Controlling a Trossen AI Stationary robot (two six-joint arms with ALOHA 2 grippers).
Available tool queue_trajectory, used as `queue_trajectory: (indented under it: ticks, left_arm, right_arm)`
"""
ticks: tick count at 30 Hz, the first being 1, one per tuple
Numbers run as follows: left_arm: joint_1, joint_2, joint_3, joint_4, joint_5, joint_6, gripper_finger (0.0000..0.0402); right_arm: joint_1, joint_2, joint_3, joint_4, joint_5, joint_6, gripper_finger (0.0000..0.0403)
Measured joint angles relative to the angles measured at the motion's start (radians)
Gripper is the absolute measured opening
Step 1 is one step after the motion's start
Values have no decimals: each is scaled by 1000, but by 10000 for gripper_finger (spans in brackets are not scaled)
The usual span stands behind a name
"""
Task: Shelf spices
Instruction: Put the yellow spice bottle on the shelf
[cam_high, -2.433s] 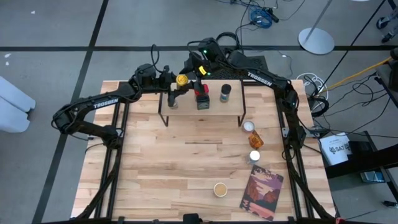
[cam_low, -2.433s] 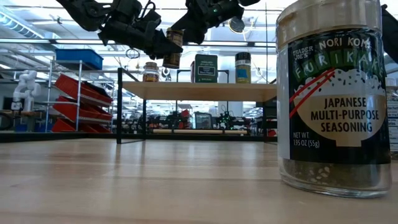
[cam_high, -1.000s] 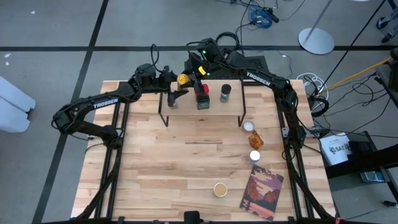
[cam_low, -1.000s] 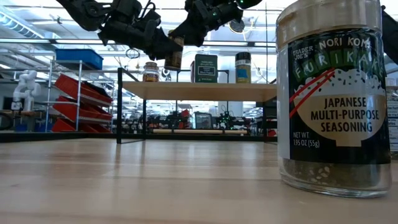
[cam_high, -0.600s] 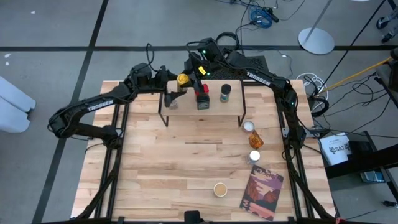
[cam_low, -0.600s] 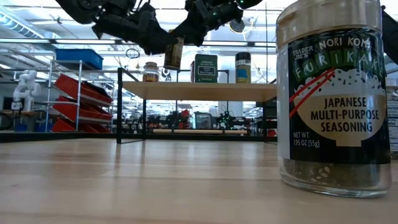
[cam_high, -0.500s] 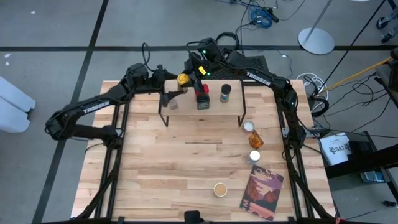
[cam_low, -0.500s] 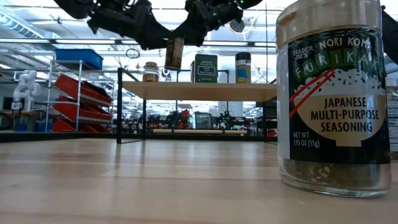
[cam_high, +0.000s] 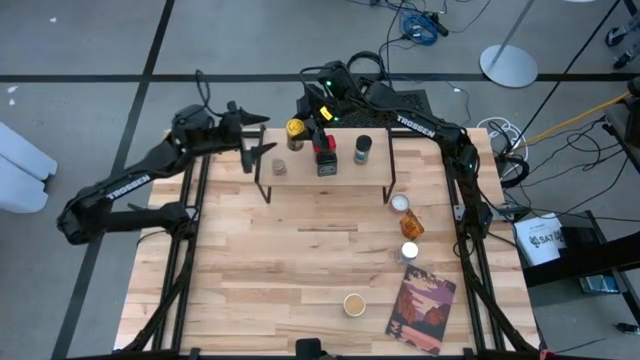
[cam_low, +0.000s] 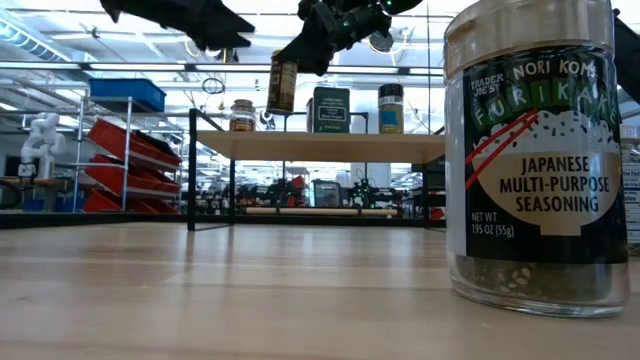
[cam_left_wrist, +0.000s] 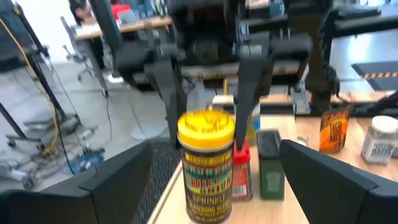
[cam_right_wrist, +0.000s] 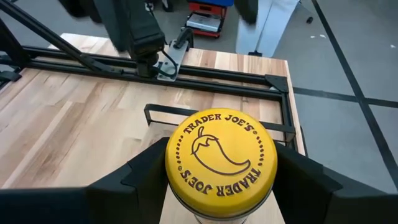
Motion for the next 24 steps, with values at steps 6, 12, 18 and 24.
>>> queue_trajectory:
  ticks: [6,12,18,24]
  left_arm:
    - [0,-65,0,13,-4,-1,362]
    - [0,-84,0,13,-8,-2,362]
    - [-1,-84,0,12,-10,-5,362]
    - [-1,-84,0,12,-10,-5,362]
  right_arm:
    - [0,5,0,8,-38,0,231]
    - [0,40,0,19,-50,1,230]
    - [-15,52,0,64,-57,5,231]
    - [-26,53,0,70,-85,27,229]
